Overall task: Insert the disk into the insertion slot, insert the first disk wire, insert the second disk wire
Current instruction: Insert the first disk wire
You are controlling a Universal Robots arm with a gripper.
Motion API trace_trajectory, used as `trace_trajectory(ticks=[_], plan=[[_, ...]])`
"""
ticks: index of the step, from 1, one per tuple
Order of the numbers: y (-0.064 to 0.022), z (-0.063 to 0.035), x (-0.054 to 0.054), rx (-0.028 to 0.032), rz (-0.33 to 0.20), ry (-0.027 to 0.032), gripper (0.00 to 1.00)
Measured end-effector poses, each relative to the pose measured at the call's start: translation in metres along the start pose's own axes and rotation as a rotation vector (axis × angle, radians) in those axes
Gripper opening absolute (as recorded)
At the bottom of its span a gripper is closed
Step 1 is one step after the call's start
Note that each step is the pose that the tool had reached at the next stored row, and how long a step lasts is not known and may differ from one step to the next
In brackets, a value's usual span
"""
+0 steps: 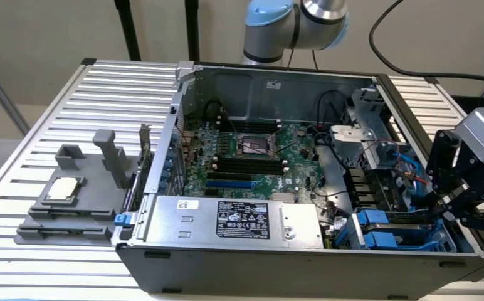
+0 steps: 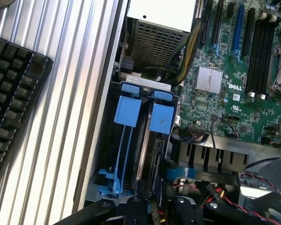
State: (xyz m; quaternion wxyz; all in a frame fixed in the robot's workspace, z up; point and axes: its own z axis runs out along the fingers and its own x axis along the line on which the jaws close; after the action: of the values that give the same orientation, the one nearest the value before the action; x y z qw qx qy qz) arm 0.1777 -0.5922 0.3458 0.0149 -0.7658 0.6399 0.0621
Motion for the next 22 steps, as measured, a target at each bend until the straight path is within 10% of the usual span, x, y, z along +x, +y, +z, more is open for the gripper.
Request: trace_trajectory(ticks=[8, 16, 22], plan=[[-0.0002, 0.0003, 0.0, -0.0018, -0.028, -0.0063, 0.17], [0.0254, 0.0013, -0.005, -0.0018, -0.029, -0.0062, 0.17], [0.0265, 0.0017, -0.006, 0.0018, 0.003, -0.0079, 0.17]])
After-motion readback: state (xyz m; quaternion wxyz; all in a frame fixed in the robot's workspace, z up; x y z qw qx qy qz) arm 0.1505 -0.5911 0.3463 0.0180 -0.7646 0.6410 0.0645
